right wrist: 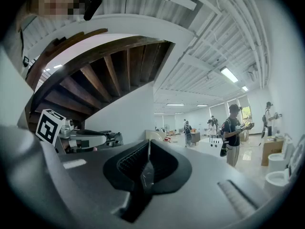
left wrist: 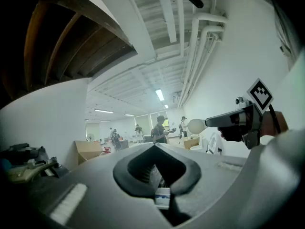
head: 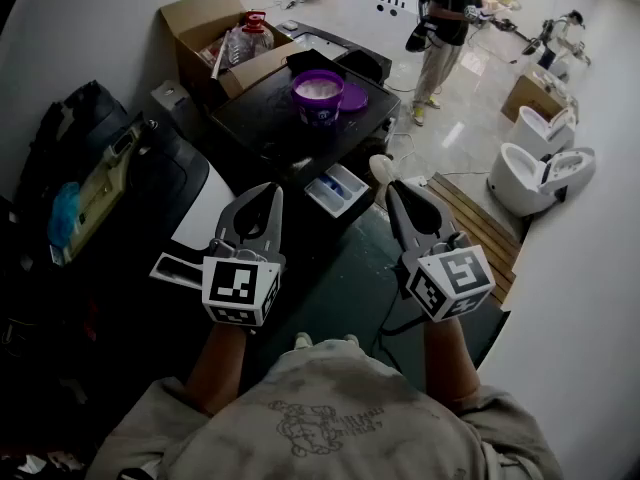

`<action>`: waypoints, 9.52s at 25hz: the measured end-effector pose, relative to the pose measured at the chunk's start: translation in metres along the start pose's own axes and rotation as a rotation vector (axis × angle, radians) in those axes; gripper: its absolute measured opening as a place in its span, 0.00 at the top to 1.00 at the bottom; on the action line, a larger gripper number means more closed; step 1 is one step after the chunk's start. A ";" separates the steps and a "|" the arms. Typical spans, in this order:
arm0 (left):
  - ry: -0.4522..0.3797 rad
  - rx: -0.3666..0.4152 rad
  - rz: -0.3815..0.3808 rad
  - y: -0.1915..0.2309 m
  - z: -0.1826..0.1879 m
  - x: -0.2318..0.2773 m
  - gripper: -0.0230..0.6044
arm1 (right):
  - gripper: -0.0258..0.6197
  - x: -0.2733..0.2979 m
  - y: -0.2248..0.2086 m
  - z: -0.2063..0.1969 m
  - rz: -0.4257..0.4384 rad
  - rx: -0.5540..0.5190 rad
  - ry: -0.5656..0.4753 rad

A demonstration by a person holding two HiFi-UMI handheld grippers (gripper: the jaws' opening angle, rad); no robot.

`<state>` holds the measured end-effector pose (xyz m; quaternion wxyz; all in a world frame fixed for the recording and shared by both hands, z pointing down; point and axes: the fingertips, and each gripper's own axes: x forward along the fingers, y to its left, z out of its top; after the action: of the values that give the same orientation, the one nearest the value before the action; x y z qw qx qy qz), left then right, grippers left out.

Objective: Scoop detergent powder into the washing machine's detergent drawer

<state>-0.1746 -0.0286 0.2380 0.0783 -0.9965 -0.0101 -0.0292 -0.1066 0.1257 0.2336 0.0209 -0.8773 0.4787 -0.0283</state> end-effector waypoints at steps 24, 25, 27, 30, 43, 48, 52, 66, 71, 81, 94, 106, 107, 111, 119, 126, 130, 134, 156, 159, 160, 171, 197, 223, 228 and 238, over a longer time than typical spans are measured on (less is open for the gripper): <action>0.020 0.003 0.024 -0.071 0.000 0.022 0.96 | 0.90 -0.052 -0.057 -0.010 0.050 0.041 -0.014; 0.021 0.007 0.023 -0.074 0.001 0.023 0.96 | 0.90 -0.053 -0.058 -0.010 0.054 0.045 -0.014; 0.015 0.011 0.025 -0.076 0.004 0.027 0.96 | 0.90 -0.054 -0.062 -0.011 0.058 0.038 -0.013; 0.007 0.014 0.020 -0.079 0.006 0.034 0.96 | 0.90 -0.052 -0.068 -0.012 0.054 0.033 -0.017; 0.018 -0.013 0.019 -0.047 -0.008 0.082 0.96 | 0.90 0.004 -0.091 -0.026 0.051 0.013 0.030; 0.040 -0.028 0.029 -0.013 -0.019 0.119 0.96 | 0.90 0.057 -0.104 -0.028 0.068 0.012 0.052; 0.054 -0.040 0.029 0.020 -0.029 0.158 0.96 | 0.90 0.108 -0.120 -0.028 0.072 0.015 0.082; 0.115 -0.064 -0.005 0.128 -0.068 0.288 0.96 | 0.90 0.287 -0.166 -0.046 0.081 -0.016 0.209; 0.128 -0.072 0.002 0.152 -0.082 0.306 0.96 | 0.90 0.324 -0.176 -0.052 0.077 -0.037 0.248; 0.168 -0.079 0.040 0.165 -0.095 0.328 0.96 | 0.90 0.361 -0.192 -0.068 0.146 -0.052 0.291; 0.218 -0.133 0.356 0.166 -0.093 0.353 0.96 | 0.90 0.413 -0.229 -0.089 0.451 -0.060 0.325; 0.267 -0.123 0.633 0.160 -0.091 0.350 0.96 | 0.90 0.446 -0.240 -0.084 0.694 -0.113 0.305; 0.271 -0.122 0.647 0.160 -0.091 0.349 0.96 | 0.90 0.448 -0.240 -0.086 0.709 -0.113 0.309; 0.286 -0.124 0.706 0.156 -0.091 0.340 0.96 | 0.90 0.454 -0.236 -0.093 0.761 -0.125 0.324; 0.303 -0.143 0.743 0.152 -0.094 0.321 0.96 | 0.90 0.454 -0.221 -0.100 0.807 -0.133 0.357; 0.284 -0.148 0.726 0.156 -0.091 0.315 0.96 | 0.90 0.456 -0.204 -0.115 0.836 -0.204 0.438; 0.277 -0.145 0.710 0.157 -0.092 0.313 0.96 | 0.90 0.458 -0.190 -0.129 0.882 -0.212 0.510; 0.289 -0.164 0.684 0.155 -0.100 0.312 0.96 | 0.90 0.462 -0.180 -0.145 0.889 -0.252 0.592; 0.306 -0.216 0.623 0.158 -0.129 0.302 0.96 | 0.90 0.456 -0.151 -0.209 0.924 -0.377 0.987; 0.305 -0.220 0.622 0.159 -0.132 0.300 0.96 | 0.90 0.457 -0.150 -0.211 0.923 -0.325 1.017; 0.306 -0.221 0.620 0.158 -0.133 0.299 0.96 | 0.90 0.456 -0.149 -0.211 0.924 -0.299 1.029; 0.326 -0.228 0.611 0.157 -0.140 0.296 0.96 | 0.90 0.456 -0.150 -0.203 0.861 0.108 1.126; 0.302 -0.191 0.572 0.149 -0.118 0.299 0.96 | 0.90 0.445 -0.183 -0.157 0.811 1.143 0.869; 0.104 -0.151 0.548 0.131 -0.076 0.266 0.96 | 0.90 0.348 -0.137 -0.104 1.219 1.307 0.894; 0.119 -0.166 0.573 0.128 -0.083 0.254 0.96 | 0.90 0.333 -0.126 -0.109 1.266 1.285 0.928; 0.175 -0.212 0.650 0.119 -0.111 0.221 0.96 | 0.90 0.299 -0.099 -0.147 1.333 1.204 1.058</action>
<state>0.0430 -0.1597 0.3422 -0.0200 -0.9439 0.3175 -0.0890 0.1280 -0.0741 0.3953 0.2537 -0.1549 0.7208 -0.6261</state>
